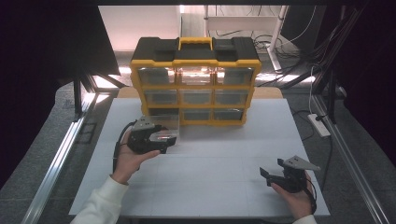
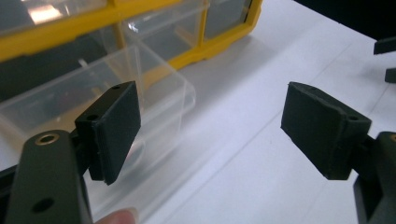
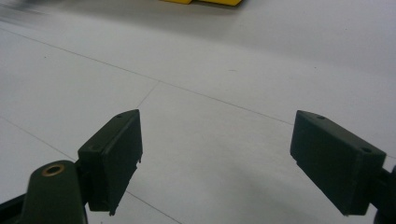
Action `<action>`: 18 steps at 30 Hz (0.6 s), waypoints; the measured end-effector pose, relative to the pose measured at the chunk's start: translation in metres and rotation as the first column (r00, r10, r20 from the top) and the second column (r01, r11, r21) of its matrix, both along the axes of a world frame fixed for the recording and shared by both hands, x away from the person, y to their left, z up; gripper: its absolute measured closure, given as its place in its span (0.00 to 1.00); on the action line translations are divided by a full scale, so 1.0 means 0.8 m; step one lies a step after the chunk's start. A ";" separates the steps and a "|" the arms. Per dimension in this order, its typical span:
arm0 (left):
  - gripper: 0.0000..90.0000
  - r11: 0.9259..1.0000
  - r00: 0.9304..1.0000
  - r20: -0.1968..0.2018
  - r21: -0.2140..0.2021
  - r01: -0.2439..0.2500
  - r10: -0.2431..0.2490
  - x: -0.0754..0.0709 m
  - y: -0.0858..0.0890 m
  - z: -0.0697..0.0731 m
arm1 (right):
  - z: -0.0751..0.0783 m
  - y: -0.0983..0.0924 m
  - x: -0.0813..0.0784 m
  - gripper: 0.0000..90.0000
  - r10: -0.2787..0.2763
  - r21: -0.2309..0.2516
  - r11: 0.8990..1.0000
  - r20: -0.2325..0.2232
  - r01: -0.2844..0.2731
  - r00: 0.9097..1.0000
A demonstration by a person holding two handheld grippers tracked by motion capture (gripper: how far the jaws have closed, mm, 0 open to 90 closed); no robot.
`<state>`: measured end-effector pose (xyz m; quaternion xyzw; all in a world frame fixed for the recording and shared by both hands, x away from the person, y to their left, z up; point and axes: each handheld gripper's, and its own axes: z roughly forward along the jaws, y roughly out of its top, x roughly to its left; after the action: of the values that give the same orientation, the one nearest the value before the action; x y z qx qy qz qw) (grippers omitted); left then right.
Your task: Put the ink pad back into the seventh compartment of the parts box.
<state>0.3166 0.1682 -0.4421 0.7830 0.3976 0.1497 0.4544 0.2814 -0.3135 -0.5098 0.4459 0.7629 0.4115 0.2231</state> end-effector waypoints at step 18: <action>0.21 0.998 0.997 -0.059 0.028 -0.057 0.058 -0.055 0.039 -0.069 | -0.002 0.000 0.002 0.19 0.010 0.002 1.000 -0.002 -0.010 1.000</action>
<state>0.2723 0.1991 -0.4976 0.7812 0.4313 0.1445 0.4276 0.2830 -0.3133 -0.5113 0.4426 0.7650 0.4129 0.2200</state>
